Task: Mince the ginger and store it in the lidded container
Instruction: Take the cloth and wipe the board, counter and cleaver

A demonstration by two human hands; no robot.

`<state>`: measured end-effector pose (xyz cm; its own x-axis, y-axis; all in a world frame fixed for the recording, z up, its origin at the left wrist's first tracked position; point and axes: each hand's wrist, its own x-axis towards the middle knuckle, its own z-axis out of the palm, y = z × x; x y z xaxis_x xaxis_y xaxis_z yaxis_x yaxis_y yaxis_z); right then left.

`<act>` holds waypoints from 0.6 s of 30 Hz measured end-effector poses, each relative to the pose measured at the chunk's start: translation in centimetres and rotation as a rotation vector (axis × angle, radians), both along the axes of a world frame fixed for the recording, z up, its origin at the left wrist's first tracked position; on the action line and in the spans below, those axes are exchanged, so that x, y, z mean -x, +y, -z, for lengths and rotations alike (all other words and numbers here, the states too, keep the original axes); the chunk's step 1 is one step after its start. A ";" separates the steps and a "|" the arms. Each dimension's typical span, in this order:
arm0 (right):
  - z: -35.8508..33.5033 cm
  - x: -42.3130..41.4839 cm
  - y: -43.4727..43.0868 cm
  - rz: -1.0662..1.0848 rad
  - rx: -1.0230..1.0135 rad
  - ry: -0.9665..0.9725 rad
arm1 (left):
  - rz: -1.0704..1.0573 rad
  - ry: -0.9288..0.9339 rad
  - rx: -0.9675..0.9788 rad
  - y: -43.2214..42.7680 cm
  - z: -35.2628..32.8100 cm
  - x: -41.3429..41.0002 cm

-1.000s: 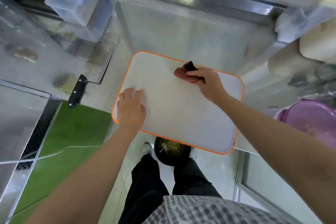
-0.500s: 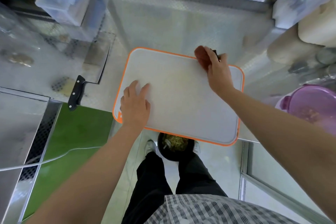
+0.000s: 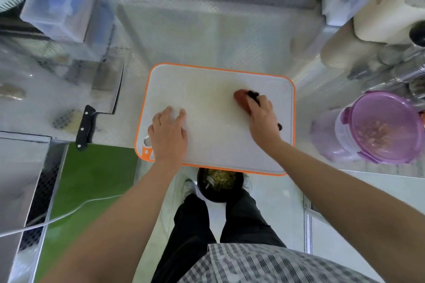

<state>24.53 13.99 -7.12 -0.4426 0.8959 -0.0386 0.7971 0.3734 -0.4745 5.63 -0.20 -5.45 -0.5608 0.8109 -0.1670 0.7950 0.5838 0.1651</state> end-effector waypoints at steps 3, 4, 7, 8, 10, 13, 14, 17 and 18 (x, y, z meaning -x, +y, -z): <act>-0.1 -0.1 -3.2 -0.316 0.073 0.072 | 0.003 -0.003 0.010 0.0 0.0 0.1; -0.4 -0.3 -2.5 -0.340 0.089 0.092 | 0.016 -0.006 0.021 0.0 -0.1 0.1; -0.3 -1.1 0.8 -0.053 0.037 0.066 | 0.049 -0.024 0.037 -0.2 -0.3 0.3; -0.1 -1.3 0.5 0.009 0.012 0.041 | 0.051 -0.025 0.033 -0.3 -0.3 0.2; 0.1 -0.7 -2.7 -0.059 0.001 0.034 | 0.047 -0.014 0.019 -0.6 -0.1 -0.2; 0.0 -0.6 -5.7 -0.248 0.082 0.118 | 0.046 -0.002 -0.011 -0.9 0.5 -0.7; -0.2 -1.0 -5.2 -0.206 0.087 0.141 | 0.051 0.003 -0.016 -1.0 0.6 -0.8; 0.0 -4.2 -3.4 0.203 0.037 0.098 | 0.067 0.014 -0.048 -1.5 1.0 -1.1; 0.1 -5.3 -3.9 0.334 0.012 0.060 | 0.078 0.018 -0.055 -1.7 1.2 -1.2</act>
